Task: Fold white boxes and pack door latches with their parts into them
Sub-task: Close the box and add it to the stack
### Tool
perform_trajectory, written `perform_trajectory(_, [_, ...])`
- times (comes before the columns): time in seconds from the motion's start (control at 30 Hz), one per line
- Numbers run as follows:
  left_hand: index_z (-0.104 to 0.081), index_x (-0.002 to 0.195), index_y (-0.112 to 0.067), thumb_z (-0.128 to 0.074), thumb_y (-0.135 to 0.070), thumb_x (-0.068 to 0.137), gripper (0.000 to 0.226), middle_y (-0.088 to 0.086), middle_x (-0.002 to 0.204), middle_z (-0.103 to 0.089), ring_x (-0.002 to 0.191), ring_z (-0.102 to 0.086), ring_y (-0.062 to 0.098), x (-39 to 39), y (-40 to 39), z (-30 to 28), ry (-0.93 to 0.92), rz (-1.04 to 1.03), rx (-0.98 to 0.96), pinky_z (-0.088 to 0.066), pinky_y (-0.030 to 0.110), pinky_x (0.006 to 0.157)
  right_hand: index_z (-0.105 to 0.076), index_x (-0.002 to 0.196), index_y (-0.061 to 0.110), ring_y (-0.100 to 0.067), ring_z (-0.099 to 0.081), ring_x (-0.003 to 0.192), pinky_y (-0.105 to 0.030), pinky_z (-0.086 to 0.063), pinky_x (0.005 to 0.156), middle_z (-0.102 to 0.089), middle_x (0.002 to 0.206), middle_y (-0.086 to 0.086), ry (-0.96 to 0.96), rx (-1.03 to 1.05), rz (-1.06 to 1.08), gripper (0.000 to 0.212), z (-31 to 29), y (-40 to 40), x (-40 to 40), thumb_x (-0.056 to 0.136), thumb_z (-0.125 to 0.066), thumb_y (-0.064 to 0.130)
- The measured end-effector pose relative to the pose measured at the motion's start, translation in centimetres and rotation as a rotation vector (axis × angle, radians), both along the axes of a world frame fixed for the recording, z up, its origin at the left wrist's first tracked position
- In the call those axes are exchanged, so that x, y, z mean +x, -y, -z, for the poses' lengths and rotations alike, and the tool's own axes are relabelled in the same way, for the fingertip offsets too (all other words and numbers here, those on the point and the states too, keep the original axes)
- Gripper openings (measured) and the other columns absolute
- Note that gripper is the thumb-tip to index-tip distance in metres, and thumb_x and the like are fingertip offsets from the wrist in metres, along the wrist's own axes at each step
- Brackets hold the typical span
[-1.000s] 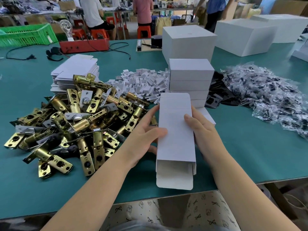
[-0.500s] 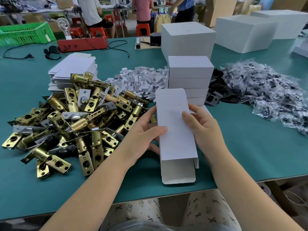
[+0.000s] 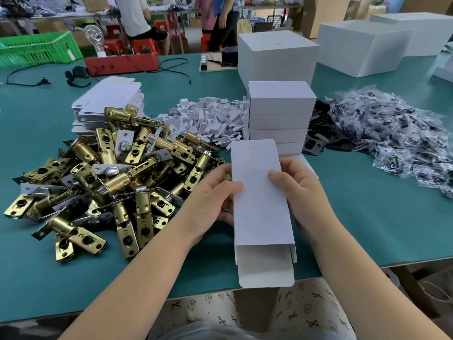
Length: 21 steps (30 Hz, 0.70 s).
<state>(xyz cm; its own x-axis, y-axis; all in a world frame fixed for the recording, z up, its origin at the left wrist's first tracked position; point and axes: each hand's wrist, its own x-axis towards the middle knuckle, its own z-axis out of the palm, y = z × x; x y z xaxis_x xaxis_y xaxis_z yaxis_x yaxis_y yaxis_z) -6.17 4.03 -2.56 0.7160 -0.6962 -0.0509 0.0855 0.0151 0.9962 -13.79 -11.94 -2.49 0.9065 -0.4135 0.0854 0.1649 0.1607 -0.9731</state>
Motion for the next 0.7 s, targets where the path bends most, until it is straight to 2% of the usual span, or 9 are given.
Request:
perform_trajectory(0.17, [-0.069,0.094,-0.048,-0.053,-0.027,0.078,0.031,-0.004,0.091,-0.072,0.076,-0.066,0.015,-0.25,-0.06,-0.29,-0.011,0.035,0.011,-0.055,0.035,0.064,-0.059,0.097,0.013,-0.012,-0.067,0.071,-0.029,-0.054,0.059,-0.071,0.081,0.006,-0.034,0.027,-0.043,0.027,-0.43,-0.07,-0.27,0.071,-0.058,0.023])
perform_trajectory(0.27, [-0.070,0.095,-0.047,-0.054,-0.025,0.078,0.032,-0.004,0.094,-0.072,0.084,-0.067,0.021,-0.30,-0.16,-0.36,-0.011,0.029,0.000,-0.054,0.052,0.081,-0.065,0.098,0.017,-0.023,-0.064,0.080,-0.042,-0.047,0.072,-0.072,0.094,-0.005,-0.083,0.000,-0.083,0.028,-0.34,0.16,-0.34,0.072,-0.057,0.024])
perform_trajectory(0.33, [-0.069,0.096,-0.047,-0.054,-0.026,0.079,0.031,-0.004,0.094,-0.072,0.087,-0.066,0.024,-0.31,-0.25,-0.40,0.006,0.012,-0.001,-0.050,0.060,0.087,-0.071,0.092,0.022,-0.027,-0.062,0.083,-0.046,-0.044,0.076,-0.072,0.099,-0.012,-0.111,-0.018,-0.091,0.020,-0.29,0.23,-0.36,0.077,-0.058,0.023])
perform_trajectory(0.37, [-0.069,0.097,-0.047,-0.054,-0.027,0.079,0.031,-0.005,0.095,-0.073,0.087,-0.067,0.022,-0.32,-0.25,-0.43,0.016,0.000,0.001,-0.051,0.059,0.087,-0.073,0.088,0.023,-0.027,-0.062,0.081,-0.046,-0.044,0.076,-0.073,0.097,-0.011,-0.120,-0.028,-0.085,0.015,-0.30,0.26,-0.32,0.081,-0.060,0.021])
perform_trajectory(0.43, [-0.067,0.103,-0.045,-0.054,-0.029,0.080,0.031,-0.005,0.100,-0.073,0.090,-0.070,0.018,-0.26,-0.20,-0.35,0.013,-0.009,0.006,-0.055,0.052,0.086,-0.075,0.083,0.025,-0.025,-0.060,0.077,-0.044,-0.043,0.075,-0.073,0.088,-0.006,-0.111,-0.055,-0.065,0.018,-0.32,0.15,-0.28,0.089,-0.059,0.017])
perform_trajectory(0.5, [-0.065,0.108,-0.043,-0.053,-0.030,0.080,0.033,-0.005,0.105,-0.073,0.095,-0.071,0.018,-0.17,-0.13,-0.28,-0.016,0.004,0.019,-0.057,0.046,0.084,-0.073,0.080,0.021,-0.023,-0.058,0.074,-0.040,-0.043,0.069,-0.071,0.080,-0.002,-0.076,-0.067,-0.038,0.010,-0.29,0.08,-0.26,0.081,-0.064,0.022])
perform_trajectory(0.6, [-0.064,0.112,-0.038,-0.050,-0.028,0.080,0.036,-0.002,0.105,-0.074,0.097,-0.071,0.020,-0.15,-0.06,-0.22,-0.084,0.050,0.032,-0.061,0.043,0.080,-0.067,0.077,0.019,-0.020,-0.054,0.065,-0.028,-0.042,0.056,-0.064,0.072,-0.001,-0.014,-0.083,-0.025,0.012,-0.24,0.23,-0.25,0.074,-0.058,0.026])
perform_trajectory(0.67, [-0.067,0.113,-0.034,-0.046,-0.026,0.081,0.039,0.001,0.096,-0.074,0.086,-0.071,0.019,-0.05,-0.17,-0.27,-0.187,0.052,-0.022,-0.060,0.036,0.069,-0.068,0.084,0.024,-0.016,-0.054,0.062,-0.025,-0.042,0.051,-0.062,0.078,0.000,0.030,-0.019,-0.125,0.019,-0.23,0.21,-0.13,0.075,-0.050,0.025])
perform_trajectory(0.7, [-0.070,0.111,-0.032,-0.043,-0.024,0.083,0.039,0.002,0.091,-0.073,0.080,-0.070,0.018,0.12,-0.26,-0.24,-0.255,0.055,-0.076,-0.059,0.033,0.065,-0.066,0.095,0.027,-0.016,-0.056,0.063,-0.026,-0.043,0.051,-0.062,0.085,-0.001,0.029,0.000,-0.180,0.028,-0.25,0.18,-0.06,0.075,-0.048,0.023])
